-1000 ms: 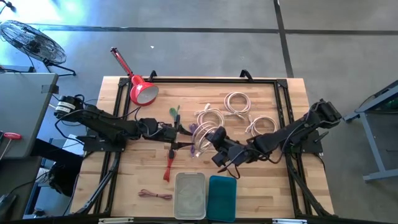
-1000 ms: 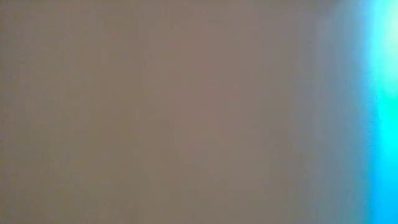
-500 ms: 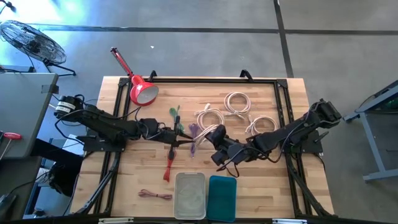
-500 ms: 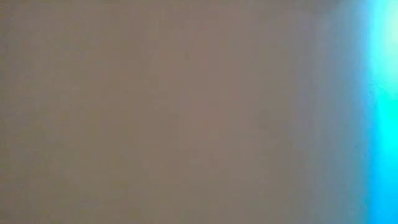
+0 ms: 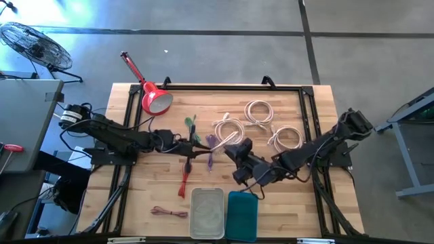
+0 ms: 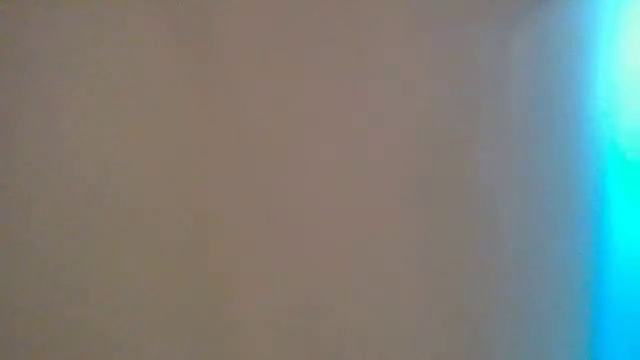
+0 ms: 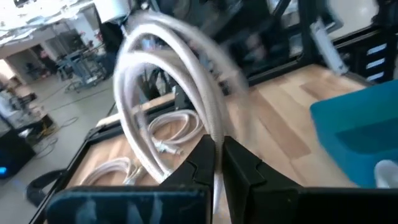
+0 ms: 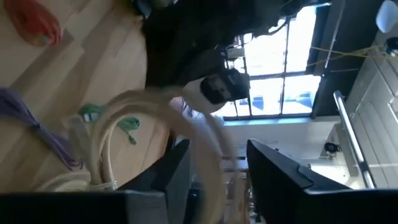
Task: Pick & Place USB Port
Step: Put the light brown HDMI cable into the white bin
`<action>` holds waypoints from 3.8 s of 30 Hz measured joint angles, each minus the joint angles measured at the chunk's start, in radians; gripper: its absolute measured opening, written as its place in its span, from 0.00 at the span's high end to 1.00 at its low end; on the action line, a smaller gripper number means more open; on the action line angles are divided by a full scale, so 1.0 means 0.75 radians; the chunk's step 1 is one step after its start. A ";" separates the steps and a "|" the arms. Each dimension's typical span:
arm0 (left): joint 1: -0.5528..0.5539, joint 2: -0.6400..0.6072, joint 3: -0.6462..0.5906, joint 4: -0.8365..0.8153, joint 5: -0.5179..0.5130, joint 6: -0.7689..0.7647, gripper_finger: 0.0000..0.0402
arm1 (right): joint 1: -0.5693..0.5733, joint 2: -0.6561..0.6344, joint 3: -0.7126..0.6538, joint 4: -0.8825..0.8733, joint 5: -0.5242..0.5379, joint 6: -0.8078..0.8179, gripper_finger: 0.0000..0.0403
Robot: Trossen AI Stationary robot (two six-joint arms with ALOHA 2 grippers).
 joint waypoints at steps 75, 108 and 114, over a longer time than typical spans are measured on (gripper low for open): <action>-0.675 0.060 0.474 -0.922 -0.034 -0.497 0.99 | 0.092 -0.528 -0.002 -0.533 -0.609 1.536 0.55; -0.655 0.244 0.474 -0.922 -0.126 -0.695 0.68 | 0.157 -0.528 -0.002 -0.584 -0.706 1.785 0.55; -0.655 0.244 0.506 -0.931 -0.126 -0.697 0.60 | 0.188 -0.528 -0.002 -0.602 -0.700 1.796 0.55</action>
